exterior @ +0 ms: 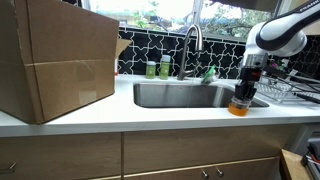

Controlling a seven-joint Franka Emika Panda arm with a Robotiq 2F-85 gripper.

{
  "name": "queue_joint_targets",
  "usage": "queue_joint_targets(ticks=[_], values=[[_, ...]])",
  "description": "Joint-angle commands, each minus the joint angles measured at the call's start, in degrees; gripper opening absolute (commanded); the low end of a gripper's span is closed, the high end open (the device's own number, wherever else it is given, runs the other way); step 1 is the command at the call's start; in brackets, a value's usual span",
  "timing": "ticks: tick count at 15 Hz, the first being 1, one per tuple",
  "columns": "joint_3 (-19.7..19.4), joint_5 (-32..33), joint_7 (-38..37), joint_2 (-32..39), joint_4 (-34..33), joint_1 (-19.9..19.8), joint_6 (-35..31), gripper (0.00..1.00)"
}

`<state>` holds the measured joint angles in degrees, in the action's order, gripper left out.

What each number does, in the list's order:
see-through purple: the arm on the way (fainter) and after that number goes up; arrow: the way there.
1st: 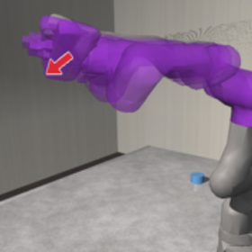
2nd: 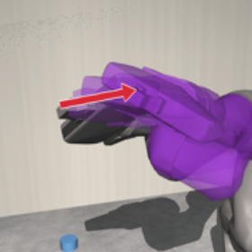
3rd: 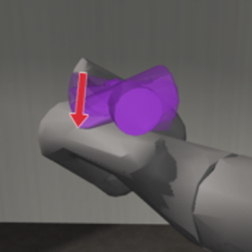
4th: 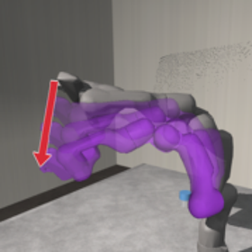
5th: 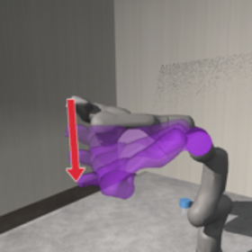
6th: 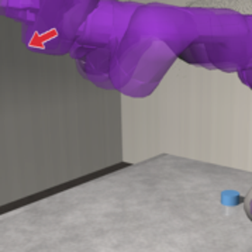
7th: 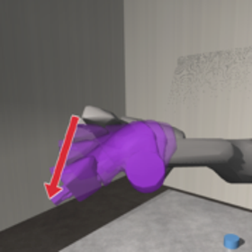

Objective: Pick up the orange lunch box lid with the clear lunch box inside and put them on the kitchen counter, pick up the clear lunch box and put it on the counter

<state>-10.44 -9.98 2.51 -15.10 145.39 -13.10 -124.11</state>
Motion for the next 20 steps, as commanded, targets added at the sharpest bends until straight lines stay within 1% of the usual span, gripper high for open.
queue_joint_targets(ticks=[1,3,4,6,7,8,10,11,12,13,15,20], values=[[-0.92,-1.00,-0.28,-1.75,1.51,0.67,-1.50,0.62],[-1.05,-1.38,-0.13,-2.61,1.79,0.64,-1.89,0.67],[-1.09,-1.44,-0.10,-3.02,1.90,0.62,-2.00,0.67],[-1.15,-1.42,0.01,-4.08,2.14,0.59,-1.97,0.42],[-1.15,-1.35,-0.01,-4.52,2.21,0.58,-1.97,0.35],[-1.18,-1.30,0.03,-4.96,2.27,0.58,-1.90,0.26],[-1.22,-1.23,0.08,-5.67,2.31,0.61,-1.69,0.12],[-1.22,-1.19,0.03,-5.95,2.34,0.60,-1.67,0.03],[-1.21,-1.15,-0.01,-6.23,2.36,0.60,-1.62,0.00],[-1.21,-1.11,-0.08,-6.48,2.41,0.59,-1.61,0.00],[-1.24,-1.13,-0.14,-6.75,2.36,0.58,-1.50,0.03],[-1.05,-0.69,-0.23,-7.92,2.63,0.56,-1.28,0.03]])
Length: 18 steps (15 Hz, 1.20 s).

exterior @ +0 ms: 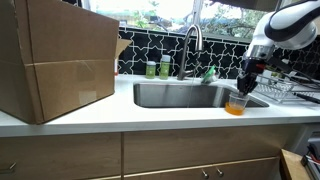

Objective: Pick up the orange lunch box lid with the clear lunch box inside and put them on the kitchen counter, pick up the clear lunch box and put it on the counter

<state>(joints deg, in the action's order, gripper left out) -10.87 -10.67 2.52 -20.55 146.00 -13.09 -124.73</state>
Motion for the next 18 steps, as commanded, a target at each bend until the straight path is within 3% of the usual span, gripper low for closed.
queue_joint_targets(ticks=[1,9,13,18], values=[[-0.57,0.14,-0.25,-2.86,2.02,0.54,-0.44,0.03],[0.55,-0.25,-0.64,-3.81,-2.56,2.25,1.04,0.03],[1.38,-2.41,-0.13,1.96,-6.90,5.67,1.32,0.03],[3.72,-1.22,-3.98,10.08,-9.19,6.82,-0.43,0.03]])
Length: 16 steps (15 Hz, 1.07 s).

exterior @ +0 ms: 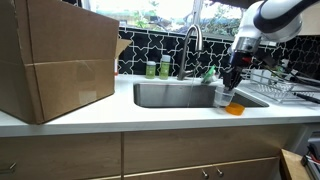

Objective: Pick up the orange lunch box lid with the clear lunch box inside and put them on the kitchen counter, pick up the clear lunch box and put it on the counter

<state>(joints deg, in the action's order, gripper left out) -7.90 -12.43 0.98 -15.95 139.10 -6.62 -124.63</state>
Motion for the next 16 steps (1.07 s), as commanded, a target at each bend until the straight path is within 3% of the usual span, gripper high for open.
queue_joint_targets(ticks=[1,6,7,8,16], values=[[0.98,0.45,-2.82,6.59,-2.37,0.42,-0.99,0.03],[1.64,-0.61,-2.90,8.65,-3.01,0.69,-2.62,0.04],[1.69,-0.82,-2.67,8.44,-2.85,0.75,-2.78,0.36],[1.78,-0.81,-2.56,8.00,-2.60,0.82,-2.80,0.37],[1.82,-0.47,-1.41,0.68,0.74,0.97,-4.01,0.97]])
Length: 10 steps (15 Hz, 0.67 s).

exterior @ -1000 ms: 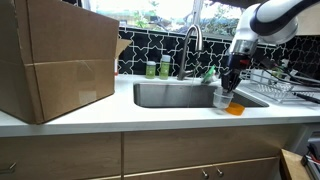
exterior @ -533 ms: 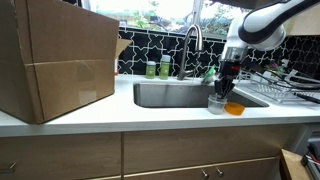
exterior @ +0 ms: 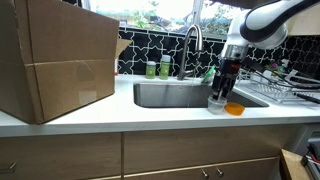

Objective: Pick up the orange lunch box lid with the clear lunch box inside and put them on the kitchen counter, pick up the clear lunch box and put it on the counter

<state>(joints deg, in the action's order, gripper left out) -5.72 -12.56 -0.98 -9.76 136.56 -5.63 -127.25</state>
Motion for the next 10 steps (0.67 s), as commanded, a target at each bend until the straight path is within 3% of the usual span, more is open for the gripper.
queue_joint_targets(ticks=[1,6,10], values=[[-0.32,0.08,-0.03,-6.99,3.75,-0.18,-1.86,1.00],[-0.98,1.24,-2.51,-16.17,7.34,-2.14,-3.47,1.00],[-0.83,2.32,-13.23,-21.40,10.59,-7.29,-2.46,1.00]])
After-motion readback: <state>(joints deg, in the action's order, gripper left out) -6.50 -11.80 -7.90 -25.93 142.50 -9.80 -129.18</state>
